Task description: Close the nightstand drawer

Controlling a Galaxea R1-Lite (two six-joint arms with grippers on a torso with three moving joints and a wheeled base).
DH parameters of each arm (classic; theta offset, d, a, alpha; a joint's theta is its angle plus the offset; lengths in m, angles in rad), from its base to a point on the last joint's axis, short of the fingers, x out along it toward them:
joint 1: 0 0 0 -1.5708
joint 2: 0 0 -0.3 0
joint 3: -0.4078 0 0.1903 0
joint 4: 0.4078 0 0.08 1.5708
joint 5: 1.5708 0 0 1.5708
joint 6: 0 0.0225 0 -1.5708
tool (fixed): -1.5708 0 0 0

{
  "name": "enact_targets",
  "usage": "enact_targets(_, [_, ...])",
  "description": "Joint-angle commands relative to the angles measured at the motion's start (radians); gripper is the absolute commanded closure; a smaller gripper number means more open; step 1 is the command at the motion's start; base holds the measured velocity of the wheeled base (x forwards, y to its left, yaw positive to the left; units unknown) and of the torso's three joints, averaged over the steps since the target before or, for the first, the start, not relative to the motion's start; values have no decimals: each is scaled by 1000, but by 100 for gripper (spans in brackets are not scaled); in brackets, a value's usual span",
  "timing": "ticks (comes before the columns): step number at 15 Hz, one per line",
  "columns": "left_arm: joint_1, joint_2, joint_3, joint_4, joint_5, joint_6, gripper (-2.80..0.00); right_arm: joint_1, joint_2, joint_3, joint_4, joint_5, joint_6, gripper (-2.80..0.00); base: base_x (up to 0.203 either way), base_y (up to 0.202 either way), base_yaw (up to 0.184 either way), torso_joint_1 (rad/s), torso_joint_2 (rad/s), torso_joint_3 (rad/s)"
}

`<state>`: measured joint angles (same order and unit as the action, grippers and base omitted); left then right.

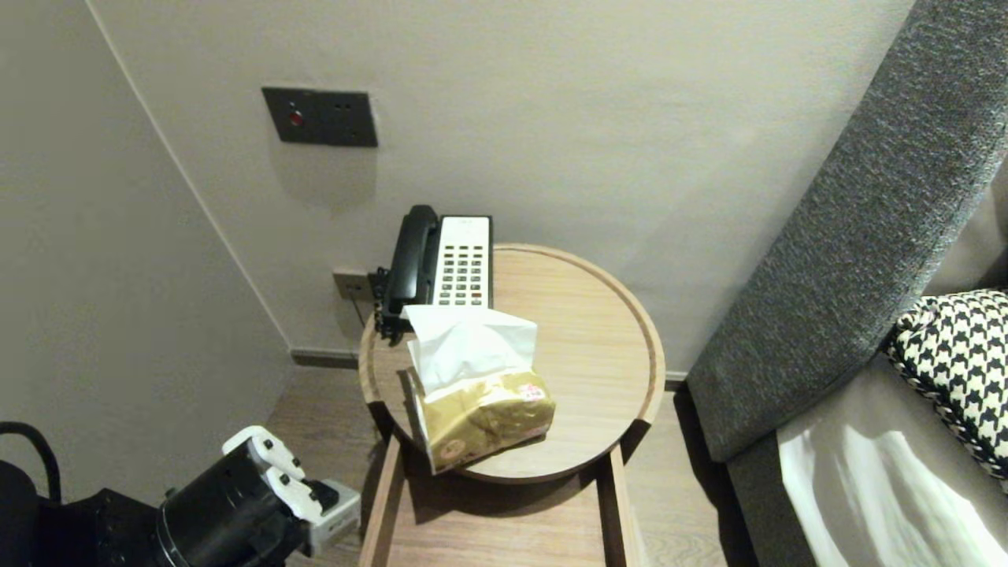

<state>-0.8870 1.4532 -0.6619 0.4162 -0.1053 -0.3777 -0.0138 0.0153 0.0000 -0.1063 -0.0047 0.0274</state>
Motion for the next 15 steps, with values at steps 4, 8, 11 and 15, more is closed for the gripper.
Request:
enact_targets(4, [-46,40,31,-10,-2,0,0,0,2,40,-1,0,0,0,0,0,0,0,0,0])
enact_targets(8, [-47,81,34,-89,39,-6,0,0,2,40,-1,0,0,0,0,0,0,0,0,0])
enact_targets(11, [-46,119,36,-177,107,-13,0,0,2,40,-1,0,0,0,0,0,0,0,0,0])
enact_targets(15, [-46,118,21,-182,108,-15,0,0,2,40,-1,0,0,0,0,0,0,0,0,0])
